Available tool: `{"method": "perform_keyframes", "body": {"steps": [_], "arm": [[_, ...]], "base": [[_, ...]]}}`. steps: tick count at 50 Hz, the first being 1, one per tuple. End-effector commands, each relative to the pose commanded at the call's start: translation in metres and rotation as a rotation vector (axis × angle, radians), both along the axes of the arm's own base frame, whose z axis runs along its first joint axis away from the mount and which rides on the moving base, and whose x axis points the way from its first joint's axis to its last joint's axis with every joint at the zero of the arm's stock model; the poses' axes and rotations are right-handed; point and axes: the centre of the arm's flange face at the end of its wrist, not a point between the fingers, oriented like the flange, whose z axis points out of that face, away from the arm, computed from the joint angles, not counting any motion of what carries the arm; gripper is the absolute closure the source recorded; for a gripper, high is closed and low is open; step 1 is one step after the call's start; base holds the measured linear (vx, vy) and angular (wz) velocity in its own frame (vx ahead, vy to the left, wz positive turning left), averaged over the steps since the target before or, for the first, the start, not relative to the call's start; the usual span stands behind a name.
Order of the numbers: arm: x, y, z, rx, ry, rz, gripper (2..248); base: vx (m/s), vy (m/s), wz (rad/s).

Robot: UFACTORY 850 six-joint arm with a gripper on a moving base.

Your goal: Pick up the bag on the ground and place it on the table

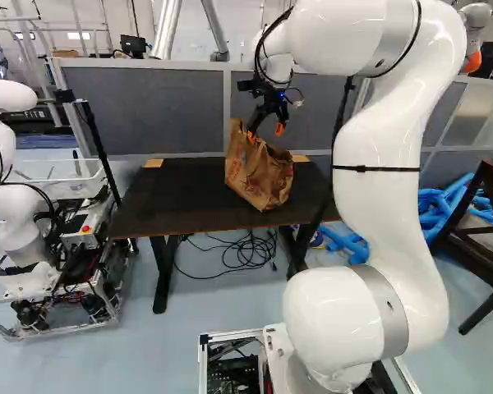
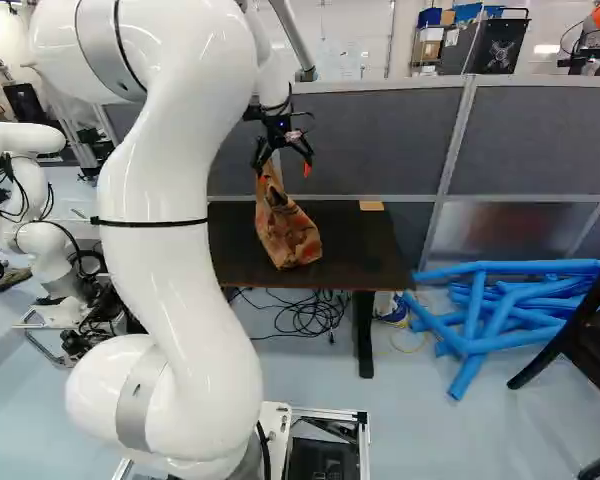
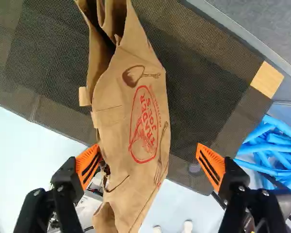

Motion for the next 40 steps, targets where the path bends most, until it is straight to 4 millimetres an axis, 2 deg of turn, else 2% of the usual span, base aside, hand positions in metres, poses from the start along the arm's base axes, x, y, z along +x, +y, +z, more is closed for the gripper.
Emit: {"method": "perform_keyframes", "body": {"steps": [40], "arm": [[-0.032, 0.013, 0.058, -0.001, -0.089, 0.021, 3]], "base": [[0.000, 0.000, 0.000]]}}
